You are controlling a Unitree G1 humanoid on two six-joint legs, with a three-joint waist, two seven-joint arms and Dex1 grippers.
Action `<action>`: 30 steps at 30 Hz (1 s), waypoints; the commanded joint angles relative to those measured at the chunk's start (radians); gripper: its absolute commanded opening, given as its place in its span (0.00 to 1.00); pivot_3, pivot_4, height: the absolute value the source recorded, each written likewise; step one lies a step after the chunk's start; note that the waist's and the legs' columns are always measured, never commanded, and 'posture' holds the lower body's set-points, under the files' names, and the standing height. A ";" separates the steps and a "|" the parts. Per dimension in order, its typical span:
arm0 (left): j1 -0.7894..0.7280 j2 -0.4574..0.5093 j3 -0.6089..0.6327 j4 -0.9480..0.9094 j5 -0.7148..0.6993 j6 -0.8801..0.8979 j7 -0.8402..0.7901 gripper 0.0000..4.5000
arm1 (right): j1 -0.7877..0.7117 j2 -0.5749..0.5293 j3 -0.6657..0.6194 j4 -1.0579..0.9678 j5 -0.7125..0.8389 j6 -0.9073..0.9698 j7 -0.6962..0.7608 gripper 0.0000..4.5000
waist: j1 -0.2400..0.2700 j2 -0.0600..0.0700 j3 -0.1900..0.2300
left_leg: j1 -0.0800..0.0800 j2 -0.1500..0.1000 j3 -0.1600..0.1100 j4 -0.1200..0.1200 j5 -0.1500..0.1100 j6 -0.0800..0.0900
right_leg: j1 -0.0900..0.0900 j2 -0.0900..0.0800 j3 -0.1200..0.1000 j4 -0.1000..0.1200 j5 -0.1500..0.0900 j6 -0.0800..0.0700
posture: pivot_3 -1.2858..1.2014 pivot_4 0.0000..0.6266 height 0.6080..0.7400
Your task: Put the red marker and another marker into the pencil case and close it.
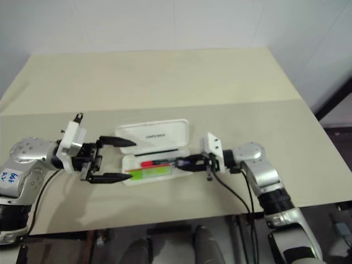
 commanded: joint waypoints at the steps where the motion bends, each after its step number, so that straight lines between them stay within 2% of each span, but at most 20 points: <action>1: 0.007 0.012 0.024 -0.039 -0.003 -0.014 0.005 1.00 | -0.041 0.024 0.006 0.040 -0.008 -0.045 0.017 0.09 | -0.001 0.000 0.000 | 0.000 0.000 0.000 0.000 0.000 0.000 | 0.000 0.000 0.000 0.000 0.000 0.000 | 0.52 0.24 1.00; 9: 0.008 0.014 0.030 -0.044 -0.002 -0.016 0.013 1.00 | -0.082 0.056 0.025 0.115 -0.030 -0.081 0.046 0.09 | 0.000 0.000 0.000 | 0.000 0.000 0.000 0.000 0.000 0.000 | 0.000 0.000 0.000 0.001 0.000 0.000 | 0.52 0.24 1.00; 22: 0.004 0.019 0.035 -0.044 -0.001 -0.015 0.018 1.00 | -0.068 0.064 0.032 0.114 -0.032 -0.072 0.060 0.09 | 0.000 0.000 0.000 | 0.000 0.000 0.000 0.000 0.000 0.000 | 0.000 0.000 0.000 0.001 0.000 0.000 | 0.52 0.24 1.00; 27: -0.008 0.018 0.029 -0.037 0.004 -0.017 0.015 1.00 | -0.073 0.051 0.025 0.131 -0.030 -0.071 0.077 0.44 | 0.000 0.000 0.000 | 0.000 0.000 0.000 0.000 0.000 0.000 | 0.000 0.000 0.000 0.001 0.000 0.000 | 0.52 0.24 1.00; 30: -0.010 0.018 0.029 -0.035 0.005 -0.019 0.013 1.00 | -0.078 0.054 0.023 0.140 -0.041 -0.094 0.069 0.70 | 0.000 0.000 0.000 | 0.000 0.000 0.000 0.000 0.000 0.000 | 0.000 0.000 0.000 0.001 0.000 0.000 | 0.52 0.24 1.00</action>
